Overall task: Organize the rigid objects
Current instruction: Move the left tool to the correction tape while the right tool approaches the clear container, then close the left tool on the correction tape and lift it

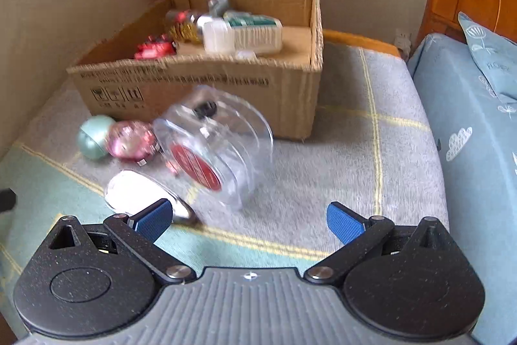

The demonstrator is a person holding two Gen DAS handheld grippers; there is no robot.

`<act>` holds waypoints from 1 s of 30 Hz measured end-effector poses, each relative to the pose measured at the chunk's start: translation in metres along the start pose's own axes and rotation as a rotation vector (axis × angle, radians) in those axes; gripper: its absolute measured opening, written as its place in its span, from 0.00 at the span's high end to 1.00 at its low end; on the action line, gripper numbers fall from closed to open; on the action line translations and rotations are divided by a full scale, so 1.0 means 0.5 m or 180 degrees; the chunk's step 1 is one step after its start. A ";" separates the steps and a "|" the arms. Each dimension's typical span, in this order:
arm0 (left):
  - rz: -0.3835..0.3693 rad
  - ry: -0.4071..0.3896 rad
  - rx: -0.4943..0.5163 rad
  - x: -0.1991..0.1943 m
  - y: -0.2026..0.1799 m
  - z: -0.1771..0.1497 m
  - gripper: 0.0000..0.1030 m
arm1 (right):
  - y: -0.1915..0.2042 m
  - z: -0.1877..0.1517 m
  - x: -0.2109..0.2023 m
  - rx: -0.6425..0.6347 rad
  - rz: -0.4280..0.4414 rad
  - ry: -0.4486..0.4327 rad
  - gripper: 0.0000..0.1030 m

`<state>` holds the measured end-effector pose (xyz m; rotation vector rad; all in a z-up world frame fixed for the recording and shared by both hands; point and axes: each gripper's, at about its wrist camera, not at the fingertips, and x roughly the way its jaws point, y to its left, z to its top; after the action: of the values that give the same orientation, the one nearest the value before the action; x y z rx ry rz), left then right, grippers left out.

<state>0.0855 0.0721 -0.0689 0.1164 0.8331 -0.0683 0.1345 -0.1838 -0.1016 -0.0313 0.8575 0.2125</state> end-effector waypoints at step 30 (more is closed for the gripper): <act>-0.0305 -0.0092 0.0228 0.027 -0.056 0.029 0.06 | -0.085 -0.025 0.037 0.0174 -0.0224 0.0045 0.00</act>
<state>0.1022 0.0421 -0.0716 0.1425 0.8075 -0.1896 0.1452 -0.2235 -0.1260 -0.0119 0.8745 0.1229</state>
